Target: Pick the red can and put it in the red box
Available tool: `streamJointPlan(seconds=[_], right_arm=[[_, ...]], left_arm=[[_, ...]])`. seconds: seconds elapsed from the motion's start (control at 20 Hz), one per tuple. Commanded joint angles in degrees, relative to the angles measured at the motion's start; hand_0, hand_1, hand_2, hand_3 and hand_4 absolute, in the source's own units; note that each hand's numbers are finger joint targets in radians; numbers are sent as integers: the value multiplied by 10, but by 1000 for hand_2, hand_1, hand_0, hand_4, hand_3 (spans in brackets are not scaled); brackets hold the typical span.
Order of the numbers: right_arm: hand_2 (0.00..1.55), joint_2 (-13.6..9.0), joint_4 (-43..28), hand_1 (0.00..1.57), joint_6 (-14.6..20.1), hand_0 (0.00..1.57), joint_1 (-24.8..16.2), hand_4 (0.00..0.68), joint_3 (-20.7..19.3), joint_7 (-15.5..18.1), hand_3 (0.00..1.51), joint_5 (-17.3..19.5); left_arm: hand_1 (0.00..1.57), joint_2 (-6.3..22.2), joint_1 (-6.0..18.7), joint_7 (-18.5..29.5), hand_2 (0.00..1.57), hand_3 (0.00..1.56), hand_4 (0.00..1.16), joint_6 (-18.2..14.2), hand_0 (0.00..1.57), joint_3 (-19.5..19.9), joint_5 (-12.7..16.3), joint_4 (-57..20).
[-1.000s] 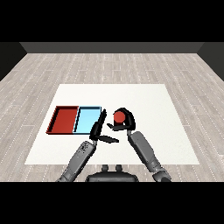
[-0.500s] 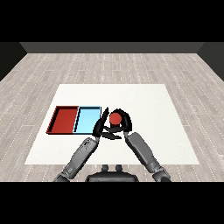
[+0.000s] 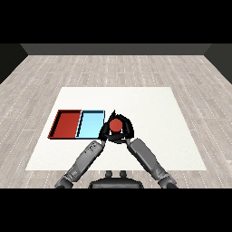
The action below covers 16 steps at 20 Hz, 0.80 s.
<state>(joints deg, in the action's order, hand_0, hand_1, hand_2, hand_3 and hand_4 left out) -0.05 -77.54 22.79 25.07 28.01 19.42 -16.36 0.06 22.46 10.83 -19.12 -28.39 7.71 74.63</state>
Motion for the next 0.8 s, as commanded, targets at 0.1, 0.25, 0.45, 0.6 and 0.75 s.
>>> streamJointPlan(seconds=[0.1,0.25,0.45,0.6,0.75], right_arm=[[1450,0,-13,1455,49,1455,7,543,43,4,1398,-27],[1461,-2,-22,1486,10,1486,-11,504,17,11,1406,-6],[1460,0,-34,1513,29,1513,-2,528,30,-1,1404,-6],[1443,0,-13,1488,16,1488,10,519,18,2,1397,-16],[1439,-16,-38,1467,19,1467,24,561,17,-11,1392,-22]], left_arm=[[0,0,12,35,0,0,0,-15,0,-26,37,-43],[0,0,26,-41,0,0,429,-99,0,-39,-19,3],[1295,0,39,-7,1321,1249,856,-96,1295,-45,13,-42],[1571,0,21,-32,1553,1448,948,-83,1571,-28,15,-16],[1571,0,52,-21,1536,1446,996,-110,1571,-45,19,-56]])
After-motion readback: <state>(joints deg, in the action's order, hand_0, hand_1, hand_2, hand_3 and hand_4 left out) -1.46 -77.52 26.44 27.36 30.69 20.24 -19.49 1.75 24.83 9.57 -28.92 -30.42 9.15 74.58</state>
